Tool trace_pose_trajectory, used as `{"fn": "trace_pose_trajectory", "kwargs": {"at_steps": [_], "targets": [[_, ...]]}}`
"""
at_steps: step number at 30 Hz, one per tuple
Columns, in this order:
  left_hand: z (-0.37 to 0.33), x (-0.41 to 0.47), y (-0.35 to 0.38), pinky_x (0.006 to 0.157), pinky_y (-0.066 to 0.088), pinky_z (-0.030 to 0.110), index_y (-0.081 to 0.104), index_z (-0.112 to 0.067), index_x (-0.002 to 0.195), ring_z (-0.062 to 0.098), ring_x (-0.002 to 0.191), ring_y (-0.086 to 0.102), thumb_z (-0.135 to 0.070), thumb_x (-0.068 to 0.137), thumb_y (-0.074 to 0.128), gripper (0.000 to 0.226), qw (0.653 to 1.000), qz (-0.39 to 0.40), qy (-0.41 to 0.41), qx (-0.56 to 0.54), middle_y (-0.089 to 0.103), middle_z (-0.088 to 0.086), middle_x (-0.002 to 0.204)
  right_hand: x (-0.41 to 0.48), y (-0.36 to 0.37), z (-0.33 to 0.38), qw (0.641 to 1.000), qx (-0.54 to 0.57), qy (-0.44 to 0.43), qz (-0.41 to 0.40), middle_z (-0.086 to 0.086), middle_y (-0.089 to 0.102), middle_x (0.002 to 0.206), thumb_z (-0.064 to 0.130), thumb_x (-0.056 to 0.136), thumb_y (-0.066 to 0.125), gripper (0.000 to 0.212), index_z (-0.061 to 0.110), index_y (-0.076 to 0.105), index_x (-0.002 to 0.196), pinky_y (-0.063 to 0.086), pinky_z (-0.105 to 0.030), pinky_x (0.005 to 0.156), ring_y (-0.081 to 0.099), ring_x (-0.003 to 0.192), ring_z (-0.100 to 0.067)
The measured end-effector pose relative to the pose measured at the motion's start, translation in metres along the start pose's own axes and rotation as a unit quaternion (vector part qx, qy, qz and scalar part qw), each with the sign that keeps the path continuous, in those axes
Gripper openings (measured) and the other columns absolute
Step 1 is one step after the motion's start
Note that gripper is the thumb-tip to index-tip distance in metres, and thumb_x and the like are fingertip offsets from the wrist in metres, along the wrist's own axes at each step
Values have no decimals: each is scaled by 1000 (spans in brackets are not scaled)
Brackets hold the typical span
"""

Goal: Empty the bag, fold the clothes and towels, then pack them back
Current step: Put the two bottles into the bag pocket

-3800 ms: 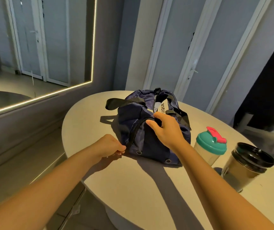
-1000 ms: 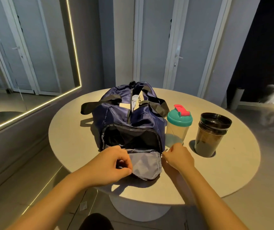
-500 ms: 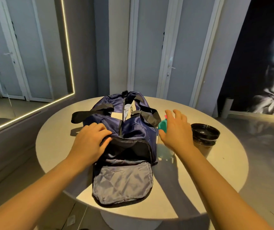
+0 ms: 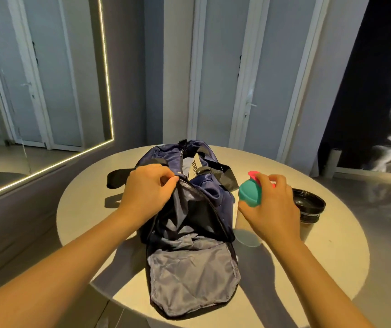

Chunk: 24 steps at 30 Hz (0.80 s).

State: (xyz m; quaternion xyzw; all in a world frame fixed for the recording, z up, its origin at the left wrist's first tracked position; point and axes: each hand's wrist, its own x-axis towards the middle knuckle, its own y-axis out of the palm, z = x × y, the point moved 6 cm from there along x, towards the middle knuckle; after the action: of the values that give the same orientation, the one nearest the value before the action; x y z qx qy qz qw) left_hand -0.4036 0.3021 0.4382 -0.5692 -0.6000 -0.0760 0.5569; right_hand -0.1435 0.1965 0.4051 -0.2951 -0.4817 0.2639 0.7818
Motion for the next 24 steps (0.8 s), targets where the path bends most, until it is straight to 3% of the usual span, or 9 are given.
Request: {"fn": "trace_pose_trajectory", "kwargs": {"at_steps": [3,5,9,11,13,15,18,21,24], "targets": [[-2,11,12,76,60,34,81,-18,96,9,74,66,-31,93,73,16,999,9,-33,-31,76,-4,87,-9,-36,11,997,74,-16,-30,2,41,137,48,77,81,73,42,43,140,53,-33,78,49,120,-19],[-7,13,21,75,60,31,80,-20,94,6,72,64,-32,93,73,14,998,14,-49,-46,75,-7,84,-15,-49,26,987,150,-54,-21,9,41,132,42,76,82,76,40,41,140,53,-26,80,51,113,-10],[-10,17,33,75,57,29,79,-24,91,4,73,64,-33,92,74,11,994,63,-86,-41,73,-9,80,-28,-30,47,921,375,-58,91,16,49,125,20,75,87,78,33,37,134,58,-23,80,61,110,-5],[-4,17,36,76,59,34,80,-23,83,5,71,66,-32,89,77,11,989,84,-102,-71,73,-10,76,-39,-6,53,892,424,-67,141,12,50,126,11,77,85,76,30,38,133,58,-25,86,61,112,-6],[0,12,36,75,61,37,80,-24,78,5,69,67,-30,88,78,12,982,111,-111,-102,73,-11,71,-51,20,55,889,424,-78,156,10,48,133,13,79,85,78,34,39,138,56,-28,95,57,120,-6],[4,6,35,75,62,37,80,-26,79,6,71,68,-31,88,79,10,979,129,-110,-117,73,-11,72,-58,38,50,897,415,-72,131,14,41,141,23,82,85,83,45,36,145,47,-17,104,46,131,-2],[10,3,31,75,62,36,81,-25,85,8,73,69,-30,88,79,6,975,124,-115,-147,74,-10,75,-62,42,45,943,328,-48,41,14,34,133,42,82,82,87,53,28,150,39,-7,99,39,128,-1],[10,4,30,73,62,39,81,-24,84,8,70,68,-29,88,79,6,976,113,-108,-152,73,-10,73,-73,39,56,965,259,-32,-30,11,34,134,51,80,80,97,41,20,156,44,-19,96,42,125,-8],[5,4,33,72,62,42,80,-26,83,9,70,68,-31,88,79,8,976,114,-101,-158,73,-10,73,-84,50,65,959,284,8,-18,12,29,145,54,73,85,110,33,14,156,51,-29,101,40,134,-11]]}}
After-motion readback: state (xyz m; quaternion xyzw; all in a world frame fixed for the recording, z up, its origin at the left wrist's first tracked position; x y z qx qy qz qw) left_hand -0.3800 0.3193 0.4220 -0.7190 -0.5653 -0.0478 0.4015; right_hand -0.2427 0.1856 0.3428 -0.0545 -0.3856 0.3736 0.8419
